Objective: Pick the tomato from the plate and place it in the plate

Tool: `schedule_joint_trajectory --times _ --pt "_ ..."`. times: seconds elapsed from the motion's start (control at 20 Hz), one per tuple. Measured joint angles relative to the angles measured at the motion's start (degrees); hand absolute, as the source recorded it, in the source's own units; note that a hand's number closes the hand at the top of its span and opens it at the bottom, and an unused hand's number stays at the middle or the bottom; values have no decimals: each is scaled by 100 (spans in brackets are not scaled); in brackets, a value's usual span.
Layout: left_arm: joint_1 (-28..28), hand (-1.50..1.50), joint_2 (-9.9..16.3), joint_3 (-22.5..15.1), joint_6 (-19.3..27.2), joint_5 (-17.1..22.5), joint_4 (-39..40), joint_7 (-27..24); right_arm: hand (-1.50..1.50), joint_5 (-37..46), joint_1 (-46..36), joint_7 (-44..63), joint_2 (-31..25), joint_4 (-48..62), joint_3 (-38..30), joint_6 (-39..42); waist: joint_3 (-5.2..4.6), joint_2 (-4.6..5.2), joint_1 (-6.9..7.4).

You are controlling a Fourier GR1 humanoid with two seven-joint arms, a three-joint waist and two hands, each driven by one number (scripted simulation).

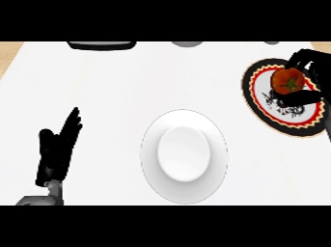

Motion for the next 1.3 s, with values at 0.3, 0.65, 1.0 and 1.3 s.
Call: schedule_joint_trajectory --times 0.3,0.65,1.0,1.3 --pt "-48 0 -50 50 -33 -8 70 -57 150 211 -584 -769 -62 1704 -324 -207 0 11 30" --pt "-80 0 -140 -18 -35 -62 62 -66 150 528 -1414 -1264 -280 3557 -389 82 7 53 136" --pt "-77 0 -149 -81 -105 -88 40 -113 -150 814 -1605 -1643 -397 4790 -234 691 15 95 227" --pt "-177 0 -136 -22 -108 -91 115 -78 -150 831 -1744 -2513 -534 5259 -278 1122 21 103 230"
